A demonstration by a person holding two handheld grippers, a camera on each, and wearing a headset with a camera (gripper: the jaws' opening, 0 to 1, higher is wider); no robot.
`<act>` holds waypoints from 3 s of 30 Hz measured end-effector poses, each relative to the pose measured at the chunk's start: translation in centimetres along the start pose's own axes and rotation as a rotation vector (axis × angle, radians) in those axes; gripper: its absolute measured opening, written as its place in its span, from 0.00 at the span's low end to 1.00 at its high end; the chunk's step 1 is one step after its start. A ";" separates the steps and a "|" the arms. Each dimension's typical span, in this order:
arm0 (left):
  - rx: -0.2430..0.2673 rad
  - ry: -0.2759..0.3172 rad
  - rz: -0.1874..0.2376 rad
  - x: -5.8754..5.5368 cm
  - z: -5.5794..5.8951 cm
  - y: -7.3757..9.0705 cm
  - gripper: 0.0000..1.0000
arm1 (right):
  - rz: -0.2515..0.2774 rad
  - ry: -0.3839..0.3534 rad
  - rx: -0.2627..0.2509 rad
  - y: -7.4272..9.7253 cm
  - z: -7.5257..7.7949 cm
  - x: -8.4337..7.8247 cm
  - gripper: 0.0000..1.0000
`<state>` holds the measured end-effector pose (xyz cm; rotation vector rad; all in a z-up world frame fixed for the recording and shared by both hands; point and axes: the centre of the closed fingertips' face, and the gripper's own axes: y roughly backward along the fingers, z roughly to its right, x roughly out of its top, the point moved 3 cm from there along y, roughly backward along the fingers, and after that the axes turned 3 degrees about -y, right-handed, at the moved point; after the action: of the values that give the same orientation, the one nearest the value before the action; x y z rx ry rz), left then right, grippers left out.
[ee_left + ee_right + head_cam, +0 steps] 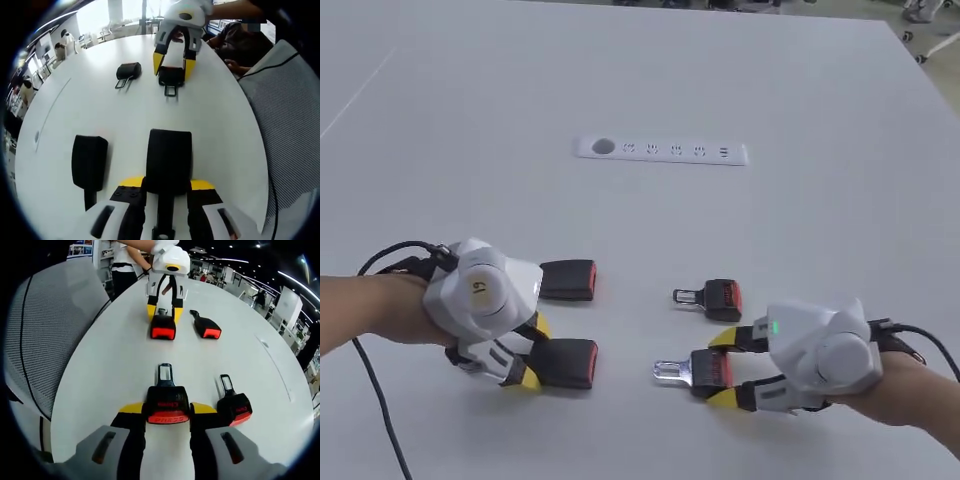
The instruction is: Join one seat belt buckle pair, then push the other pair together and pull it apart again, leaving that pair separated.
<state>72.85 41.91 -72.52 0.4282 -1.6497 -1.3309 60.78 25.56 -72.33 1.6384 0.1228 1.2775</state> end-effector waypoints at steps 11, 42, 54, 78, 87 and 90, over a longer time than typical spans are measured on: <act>-0.003 0.010 0.000 0.0 0.0 0.0 0.32 | -0.004 0.006 -0.010 -0.8 -0.2 0.9 0.32; -0.008 0.038 -0.010 0.0 0.1 0.1 0.32 | -0.016 0.015 0.015 -3.1 -0.3 3.6 0.32; -0.009 0.040 -0.014 0.1 0.2 0.1 0.32 | -0.023 0.015 0.022 -3.7 -0.4 4.3 0.32; -0.009 0.048 -0.013 0.0 0.1 0.1 0.32 | -0.026 0.011 0.040 -4.6 -0.4 5.5 0.32; -0.009 0.049 -0.012 0.0 0.1 0.2 0.32 | -0.026 0.008 0.041 -4.8 -0.4 5.8 0.32; -0.009 0.049 -0.012 0.0 0.1 0.2 0.32 | -0.025 0.006 0.042 -4.9 -0.5 5.9 0.32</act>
<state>72.78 42.04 -72.37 0.4627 -1.6025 -1.3262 65.27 31.80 -72.06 1.6635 0.1746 1.2684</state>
